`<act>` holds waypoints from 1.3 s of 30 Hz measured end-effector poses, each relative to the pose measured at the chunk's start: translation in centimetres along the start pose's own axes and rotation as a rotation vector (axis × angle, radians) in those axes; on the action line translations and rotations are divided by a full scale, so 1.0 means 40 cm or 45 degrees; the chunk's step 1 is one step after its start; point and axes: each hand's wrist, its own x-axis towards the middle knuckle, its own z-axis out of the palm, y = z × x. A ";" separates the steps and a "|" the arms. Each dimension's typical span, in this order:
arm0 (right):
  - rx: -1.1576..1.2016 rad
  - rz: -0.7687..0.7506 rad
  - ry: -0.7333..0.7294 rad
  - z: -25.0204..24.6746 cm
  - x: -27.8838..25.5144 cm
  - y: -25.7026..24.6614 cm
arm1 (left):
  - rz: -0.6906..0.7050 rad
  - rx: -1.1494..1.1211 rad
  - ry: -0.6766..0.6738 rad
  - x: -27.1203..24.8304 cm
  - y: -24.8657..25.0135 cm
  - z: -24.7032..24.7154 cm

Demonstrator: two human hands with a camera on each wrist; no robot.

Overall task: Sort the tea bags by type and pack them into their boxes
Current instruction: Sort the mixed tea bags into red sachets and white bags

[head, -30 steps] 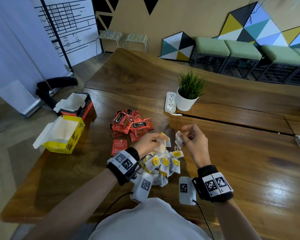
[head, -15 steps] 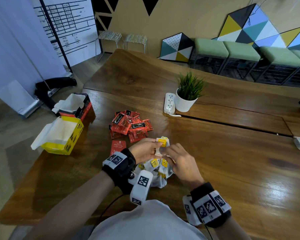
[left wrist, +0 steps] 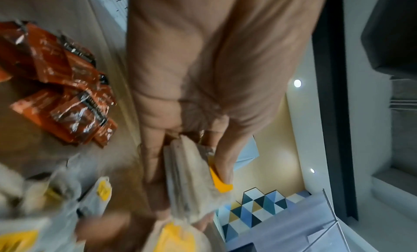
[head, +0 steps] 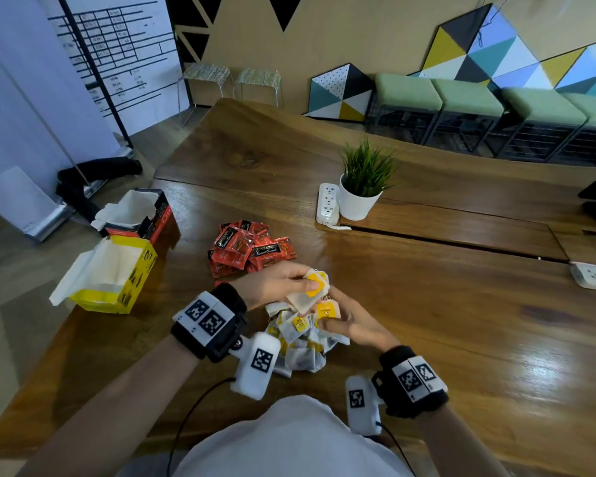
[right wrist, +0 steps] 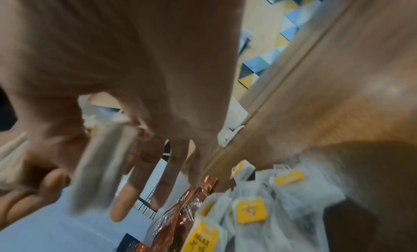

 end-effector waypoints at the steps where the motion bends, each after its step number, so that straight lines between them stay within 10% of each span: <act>1: 0.076 -0.014 -0.001 0.004 0.000 0.009 | 0.008 0.035 0.032 -0.005 0.003 -0.010; 6: 0.453 0.084 0.167 0.011 -0.011 0.031 | -0.104 0.089 0.218 -0.012 -0.028 -0.057; 16: -0.346 0.075 0.482 -0.036 0.024 0.009 | -0.450 -0.402 0.322 0.016 -0.133 -0.040; 21: -0.057 0.174 0.385 -0.043 0.039 -0.026 | -0.428 -0.500 0.306 0.036 -0.156 -0.018; 28: -1.025 -0.311 0.454 0.013 0.058 -0.055 | -0.381 -0.562 0.353 0.063 -0.161 0.011; 39: -1.332 -0.591 0.303 0.082 0.042 -0.008 | -0.214 -0.908 0.385 0.056 -0.151 0.024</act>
